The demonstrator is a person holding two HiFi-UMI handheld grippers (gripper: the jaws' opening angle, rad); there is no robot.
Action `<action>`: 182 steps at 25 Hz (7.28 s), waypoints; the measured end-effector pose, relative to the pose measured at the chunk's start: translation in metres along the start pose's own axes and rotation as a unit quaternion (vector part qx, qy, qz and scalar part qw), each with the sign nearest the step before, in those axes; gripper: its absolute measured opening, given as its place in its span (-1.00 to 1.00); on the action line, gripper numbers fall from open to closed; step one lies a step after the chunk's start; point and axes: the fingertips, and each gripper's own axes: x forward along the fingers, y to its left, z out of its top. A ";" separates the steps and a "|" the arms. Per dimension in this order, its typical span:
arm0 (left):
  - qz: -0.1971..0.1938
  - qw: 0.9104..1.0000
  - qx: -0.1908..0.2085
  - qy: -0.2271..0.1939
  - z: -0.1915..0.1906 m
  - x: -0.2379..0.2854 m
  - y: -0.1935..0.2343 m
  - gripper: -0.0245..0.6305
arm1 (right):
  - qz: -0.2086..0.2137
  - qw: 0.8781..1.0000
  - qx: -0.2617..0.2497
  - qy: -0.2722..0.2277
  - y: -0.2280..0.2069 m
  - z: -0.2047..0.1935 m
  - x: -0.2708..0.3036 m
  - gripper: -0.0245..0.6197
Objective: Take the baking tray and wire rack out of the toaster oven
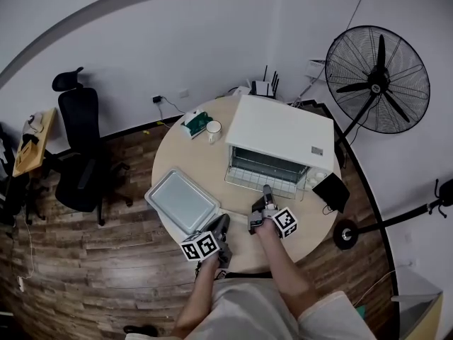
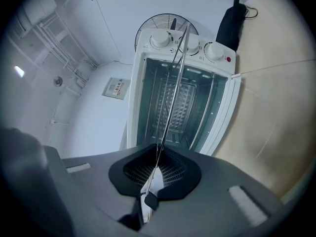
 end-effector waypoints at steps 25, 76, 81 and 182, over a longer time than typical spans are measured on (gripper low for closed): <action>-0.092 0.984 -0.144 -0.047 0.021 -0.013 0.013 -0.47 | 0.076 0.994 -0.013 0.082 0.008 -0.031 -0.096 -0.90; 0.131 0.950 -0.195 -0.206 0.043 -0.228 0.243 -0.64 | 0.037 0.863 -0.052 0.501 -0.001 -0.379 -0.056 -0.86; 0.144 0.949 -0.190 -0.205 0.051 -0.225 0.251 -0.65 | 0.006 0.858 -0.031 0.513 -0.012 -0.386 -0.051 -0.85; 0.159 0.967 0.177 -0.095 -0.111 -0.156 -0.083 -0.26 | 0.092 0.822 -0.440 0.350 0.029 -0.041 -0.258 -0.60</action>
